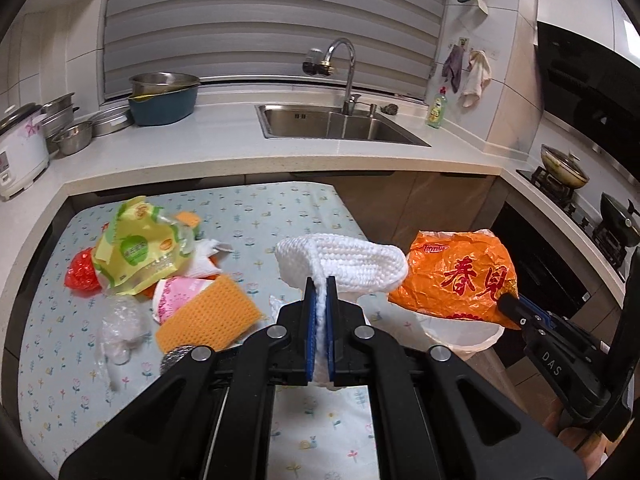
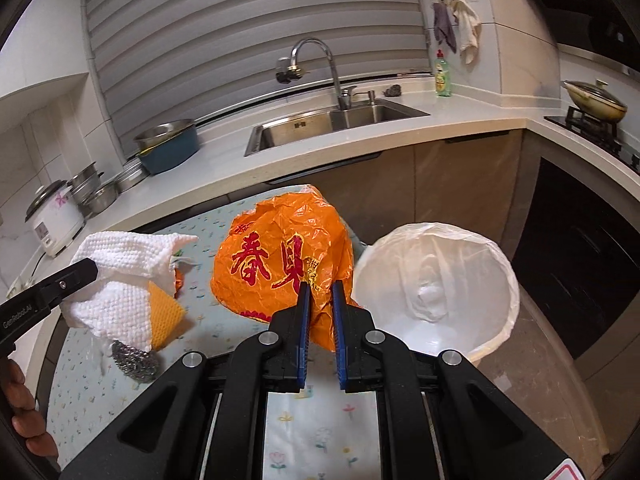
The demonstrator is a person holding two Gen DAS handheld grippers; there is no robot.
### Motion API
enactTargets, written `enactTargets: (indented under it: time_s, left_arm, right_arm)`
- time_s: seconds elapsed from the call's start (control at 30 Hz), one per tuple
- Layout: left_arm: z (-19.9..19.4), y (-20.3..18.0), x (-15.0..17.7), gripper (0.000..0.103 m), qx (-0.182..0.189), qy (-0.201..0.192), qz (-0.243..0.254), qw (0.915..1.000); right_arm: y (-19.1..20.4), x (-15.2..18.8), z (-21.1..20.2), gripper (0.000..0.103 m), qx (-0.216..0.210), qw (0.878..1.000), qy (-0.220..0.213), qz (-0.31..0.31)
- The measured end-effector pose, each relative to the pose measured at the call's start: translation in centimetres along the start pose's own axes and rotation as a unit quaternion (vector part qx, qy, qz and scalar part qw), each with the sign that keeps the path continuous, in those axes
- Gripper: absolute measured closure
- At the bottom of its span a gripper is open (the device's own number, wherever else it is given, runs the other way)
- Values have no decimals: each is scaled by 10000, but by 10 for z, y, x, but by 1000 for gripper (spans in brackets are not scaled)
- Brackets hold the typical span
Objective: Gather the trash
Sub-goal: 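Carry the white cloth and orange bag in both tools over the trash bin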
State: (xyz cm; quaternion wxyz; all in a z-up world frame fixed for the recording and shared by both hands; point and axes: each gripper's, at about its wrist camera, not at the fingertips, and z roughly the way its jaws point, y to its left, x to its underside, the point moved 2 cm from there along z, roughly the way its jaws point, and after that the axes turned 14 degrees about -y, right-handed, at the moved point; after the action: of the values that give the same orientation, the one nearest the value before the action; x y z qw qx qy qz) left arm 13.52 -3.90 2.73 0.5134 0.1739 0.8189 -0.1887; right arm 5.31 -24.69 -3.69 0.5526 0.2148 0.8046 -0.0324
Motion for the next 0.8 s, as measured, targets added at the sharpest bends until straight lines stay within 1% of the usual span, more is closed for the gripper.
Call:
enactTargets:
  time_s: [0.17, 0.33, 0.53, 0.67, 0.7, 0.73, 0.77, 0.8]
  left_arm:
    - [31, -46, 1, 99, 462, 157, 138, 9987]
    - [63, -92, 6, 99, 954, 320, 272, 9946]
    - [107, -133, 15, 99, 1421, 603, 364, 9874]
    - [135, -145, 23, 97, 1589, 807, 275, 9836]
    - [141, -147, 25, 95, 1580, 845, 267, 9835]
    - [146, -148, 27, 87, 1552, 867, 262, 9837]
    - [150, -150, 28, 83, 1537, 879, 253, 9839]
    - [154, -150, 29, 75, 1514, 879, 243, 9843]
  right_arm:
    - [-52, -6, -2, 93, 532, 9983, -105, 194]
    - [-93, -4, 0, 93, 950, 9946, -76, 400]
    - [-124, -1, 14, 93, 1251, 9908, -13, 511]
    - [-138, 4, 24, 92, 1363, 9890, 56, 572]
    - [-141, 6, 27, 92, 1379, 9887, 75, 582]
    - [-142, 7, 30, 92, 1394, 9884, 92, 590]
    - [-144, 7, 33, 92, 1405, 9882, 108, 597]
    - [-145, 9, 35, 92, 1413, 9880, 121, 606]
